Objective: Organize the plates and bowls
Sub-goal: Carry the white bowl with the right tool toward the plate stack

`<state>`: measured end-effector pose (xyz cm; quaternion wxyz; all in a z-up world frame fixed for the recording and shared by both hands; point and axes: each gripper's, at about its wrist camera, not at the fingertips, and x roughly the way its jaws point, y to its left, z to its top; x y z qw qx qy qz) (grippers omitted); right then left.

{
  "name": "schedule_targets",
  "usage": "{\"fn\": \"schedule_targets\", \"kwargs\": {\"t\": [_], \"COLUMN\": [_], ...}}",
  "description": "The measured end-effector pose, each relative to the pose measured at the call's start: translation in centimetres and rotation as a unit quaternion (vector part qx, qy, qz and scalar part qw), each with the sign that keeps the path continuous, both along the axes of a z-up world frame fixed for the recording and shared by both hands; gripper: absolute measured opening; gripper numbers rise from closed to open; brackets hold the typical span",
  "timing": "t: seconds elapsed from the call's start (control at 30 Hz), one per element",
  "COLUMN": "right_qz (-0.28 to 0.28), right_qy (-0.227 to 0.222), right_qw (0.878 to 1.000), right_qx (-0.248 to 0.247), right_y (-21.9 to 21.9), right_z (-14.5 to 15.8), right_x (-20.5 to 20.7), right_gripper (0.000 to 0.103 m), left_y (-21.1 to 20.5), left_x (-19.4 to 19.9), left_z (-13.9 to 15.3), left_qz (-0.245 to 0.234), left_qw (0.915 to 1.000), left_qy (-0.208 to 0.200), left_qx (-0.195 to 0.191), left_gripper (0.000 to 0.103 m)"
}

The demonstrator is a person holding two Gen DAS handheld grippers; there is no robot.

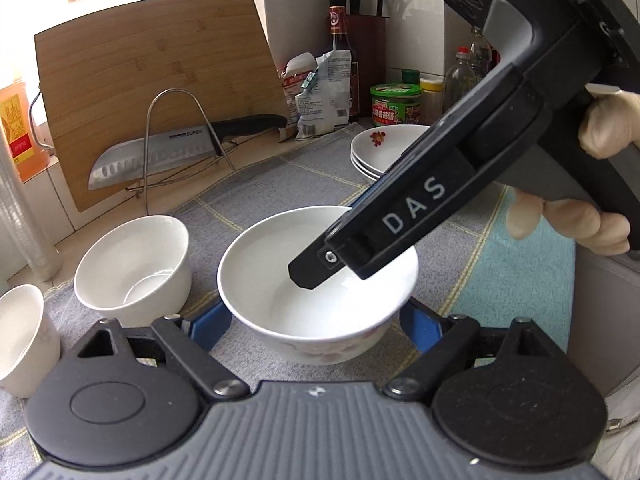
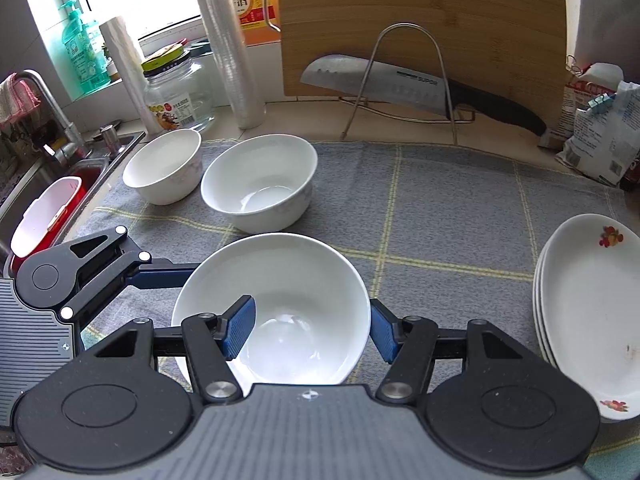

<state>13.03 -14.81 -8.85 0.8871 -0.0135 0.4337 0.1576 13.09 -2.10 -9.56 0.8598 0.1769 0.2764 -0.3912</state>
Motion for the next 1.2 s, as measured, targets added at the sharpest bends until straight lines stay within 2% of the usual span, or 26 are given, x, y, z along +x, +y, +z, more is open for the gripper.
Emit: {"fn": "schedule_targets", "kwargs": {"t": [0.27, 0.73, 0.9, 0.97, 1.03, 1.2], "right_qz": [-0.011, -0.009, -0.002, -0.001, -0.002, -0.018], "right_qy": [-0.003, 0.004, 0.001, -0.009, -0.023, -0.050], "right_qw": [1.000, 1.000, 1.000, 1.000, 1.000, 0.999], "right_qx": [0.001, 0.002, 0.011, 0.007, 0.004, 0.000], "right_y": [-2.1, -2.7, -2.7, -2.5, -2.3, -2.5], "right_z": [-0.7, -1.9, -2.0, -1.9, -1.7, -0.9], "right_x": [0.9, 1.9, 1.8, 1.5, 1.2, 0.9], "right_gripper": [0.067, 0.067, 0.078, 0.093, 0.101, 0.103], "left_y": [-1.6, -2.4, -2.6, -2.5, -2.2, -0.7], "left_x": [0.7, 1.3, 1.3, 1.2, 1.0, 0.0], "left_z": [-1.1, -2.1, -2.3, -2.2, -2.1, -1.9], "left_qz": [0.001, 0.007, 0.004, 0.002, 0.005, 0.020], "left_qw": [1.0000, 0.9999, 0.9999, 0.9999, 0.9998, 0.9991], "left_qy": [0.006, 0.008, 0.005, 0.010, 0.016, 0.035], "left_qx": [-0.002, 0.007, 0.013, 0.010, 0.007, 0.012], "left_gripper": [0.090, 0.090, 0.091, 0.095, 0.096, 0.098]}}
